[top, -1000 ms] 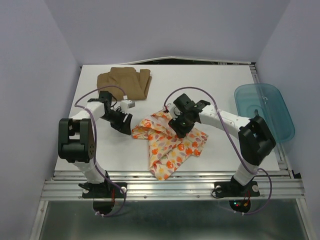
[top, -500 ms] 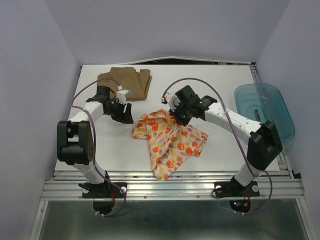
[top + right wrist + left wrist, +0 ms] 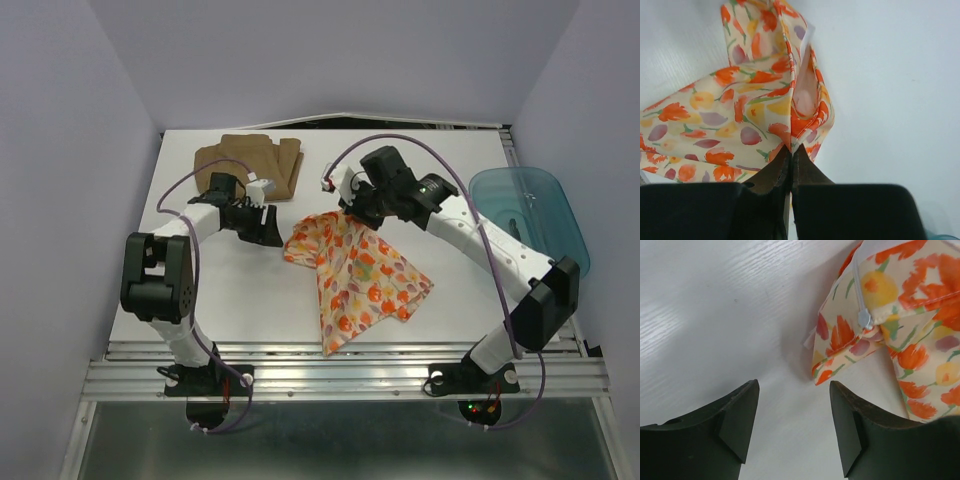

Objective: Fold and stack the skirts
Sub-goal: Flatten the skirt out

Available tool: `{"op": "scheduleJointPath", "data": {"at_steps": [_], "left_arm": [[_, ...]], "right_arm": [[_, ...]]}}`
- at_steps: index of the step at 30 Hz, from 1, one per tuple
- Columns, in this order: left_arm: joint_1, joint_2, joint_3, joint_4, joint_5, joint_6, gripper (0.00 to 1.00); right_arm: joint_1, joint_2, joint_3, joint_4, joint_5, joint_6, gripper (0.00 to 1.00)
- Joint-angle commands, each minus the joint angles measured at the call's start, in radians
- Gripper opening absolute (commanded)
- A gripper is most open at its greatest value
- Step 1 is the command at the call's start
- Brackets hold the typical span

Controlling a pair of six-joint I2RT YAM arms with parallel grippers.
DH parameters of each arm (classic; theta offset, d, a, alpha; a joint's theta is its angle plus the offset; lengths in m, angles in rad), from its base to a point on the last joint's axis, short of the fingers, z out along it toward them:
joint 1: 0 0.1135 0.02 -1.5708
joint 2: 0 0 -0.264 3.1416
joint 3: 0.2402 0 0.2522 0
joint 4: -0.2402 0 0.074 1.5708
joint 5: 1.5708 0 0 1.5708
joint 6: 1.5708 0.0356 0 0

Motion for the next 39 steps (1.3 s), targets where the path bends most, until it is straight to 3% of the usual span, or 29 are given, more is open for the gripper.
{"op": "scheduleJointPath", "data": {"at_steps": [1,9,17,20,25,27,32,36,39], "left_arm": [[-0.059,0.046,-0.004,0.036,0.019,-0.063,0.7],[-0.086,0.155,0.007,0.174,0.128,-0.21,0.71],[-0.016,0.017,-0.009,0.347,0.255,-0.31,0.74],[-0.035,0.04,0.042,0.317,0.421,-0.246,0.81],[-0.075,0.087,0.053,0.253,0.538,-0.014,0.92],[-0.087,0.1,0.062,0.155,0.516,0.166,0.92],[-0.081,0.08,0.022,0.177,0.423,0.319,0.92],[-0.082,0.051,-0.012,0.353,0.335,0.243,0.93],[-0.087,0.058,0.01,0.374,0.335,0.249,0.92]], "right_arm": [[0.0,-0.062,0.089,-0.012,-0.016,-0.064,0.01],[0.0,-0.087,0.074,-0.035,-0.026,-0.09,0.01],[0.0,-0.103,0.065,-0.076,-0.012,-0.113,0.01],[0.0,-0.099,0.083,-0.09,-0.016,-0.108,0.01],[0.0,-0.077,0.123,-0.099,-0.013,-0.096,0.01],[0.0,-0.064,0.143,-0.104,-0.007,-0.092,0.01],[0.0,-0.056,0.194,-0.112,-0.012,-0.081,0.01],[0.0,-0.059,0.217,-0.141,-0.03,-0.085,0.01],[0.0,-0.062,0.221,-0.153,-0.039,-0.093,0.01]]}}
